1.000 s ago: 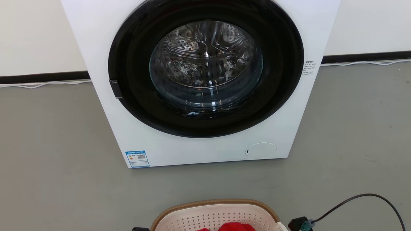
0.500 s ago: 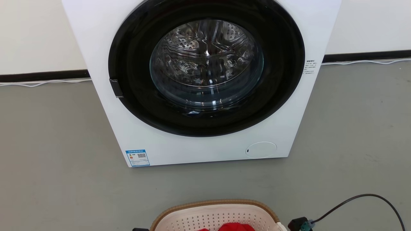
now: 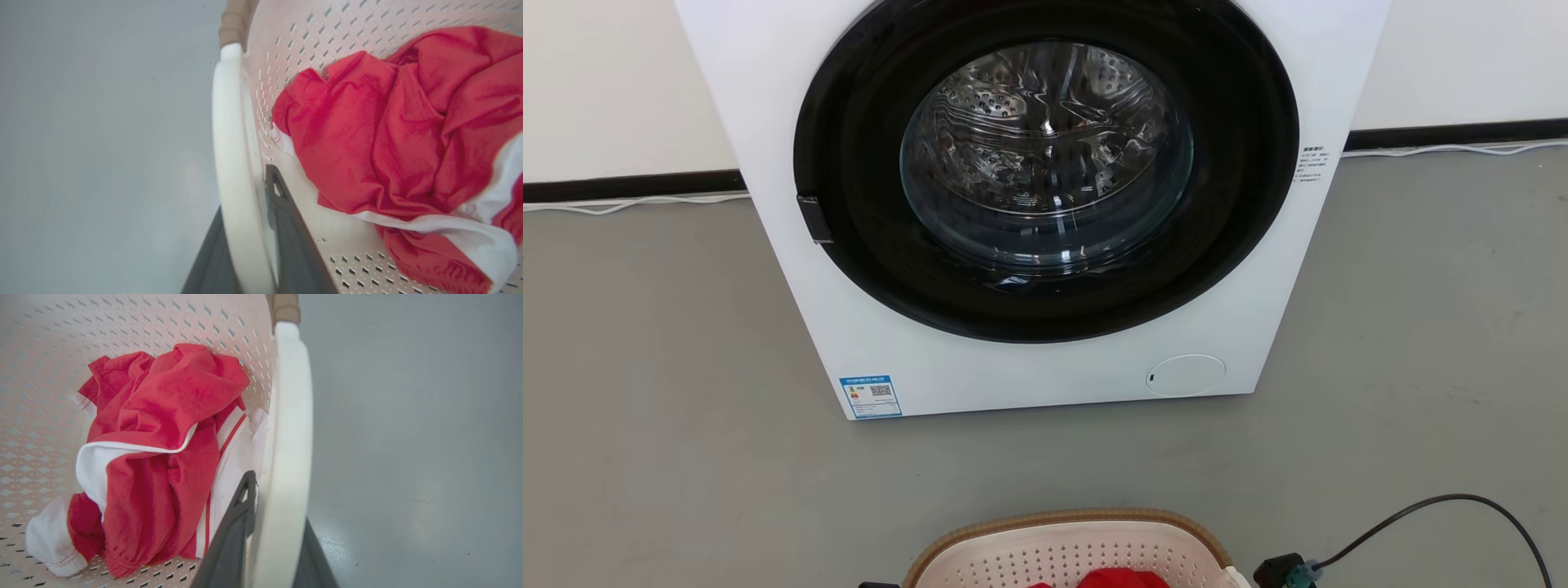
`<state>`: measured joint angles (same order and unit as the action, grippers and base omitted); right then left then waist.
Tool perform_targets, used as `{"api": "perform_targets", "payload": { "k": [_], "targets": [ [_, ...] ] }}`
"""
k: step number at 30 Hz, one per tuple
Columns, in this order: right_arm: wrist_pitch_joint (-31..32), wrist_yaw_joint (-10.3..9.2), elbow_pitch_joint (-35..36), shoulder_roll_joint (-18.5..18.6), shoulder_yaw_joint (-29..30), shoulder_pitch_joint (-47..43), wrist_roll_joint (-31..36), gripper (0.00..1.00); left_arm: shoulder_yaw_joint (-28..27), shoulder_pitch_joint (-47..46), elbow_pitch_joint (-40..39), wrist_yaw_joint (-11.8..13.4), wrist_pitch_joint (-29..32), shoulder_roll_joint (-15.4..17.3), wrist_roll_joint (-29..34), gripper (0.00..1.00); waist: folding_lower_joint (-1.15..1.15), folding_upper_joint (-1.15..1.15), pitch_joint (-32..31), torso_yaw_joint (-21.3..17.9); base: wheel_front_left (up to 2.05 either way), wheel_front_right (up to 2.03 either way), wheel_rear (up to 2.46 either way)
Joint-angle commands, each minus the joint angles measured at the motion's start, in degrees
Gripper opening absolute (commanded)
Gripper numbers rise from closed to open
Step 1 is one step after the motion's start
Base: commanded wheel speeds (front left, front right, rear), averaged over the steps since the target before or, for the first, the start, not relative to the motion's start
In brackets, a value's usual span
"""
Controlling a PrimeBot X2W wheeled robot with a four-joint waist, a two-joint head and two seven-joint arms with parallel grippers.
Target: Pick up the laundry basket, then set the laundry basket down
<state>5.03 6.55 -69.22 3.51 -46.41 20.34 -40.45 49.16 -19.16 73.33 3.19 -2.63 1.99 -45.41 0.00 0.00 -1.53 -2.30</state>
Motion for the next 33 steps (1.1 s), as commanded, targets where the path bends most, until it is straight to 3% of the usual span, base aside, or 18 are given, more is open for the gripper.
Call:
{"api": "perform_targets", "payload": {
  "k": [1, 21, 33],
  "targets": [
    [-0.8, 0.94, 1.0, -0.6, -1.3, 1.8, 0.1, 0.0, -0.8, -2.6, -0.4, 0.4, -1.2, 0.9, 0.0, 0.0, 0.0, 0.0, 0.1, 0.0, 0.0, 0.0, 0.0],
    [-2.3, 0.94, 2.0, -0.6, -2.1, 3.3, -1.1, 0.0, -0.3, -4.5, -0.2, 0.8, -2.1, 0.9, -1.5, 0.0, 0.0, 0.0, 2.6, -0.7, 0.0, 0.0, 0.0],
    [-7.3, 0.94, 2.0, -0.6, -0.9, 10.8, -0.9, 0.0, -1.1, -12.4, -0.3, 0.9, -5.5, 2.3, -1.6, 0.0, 0.0, 0.0, 13.0, -0.8, 0.0, 0.0, 0.0]
  ]
}}
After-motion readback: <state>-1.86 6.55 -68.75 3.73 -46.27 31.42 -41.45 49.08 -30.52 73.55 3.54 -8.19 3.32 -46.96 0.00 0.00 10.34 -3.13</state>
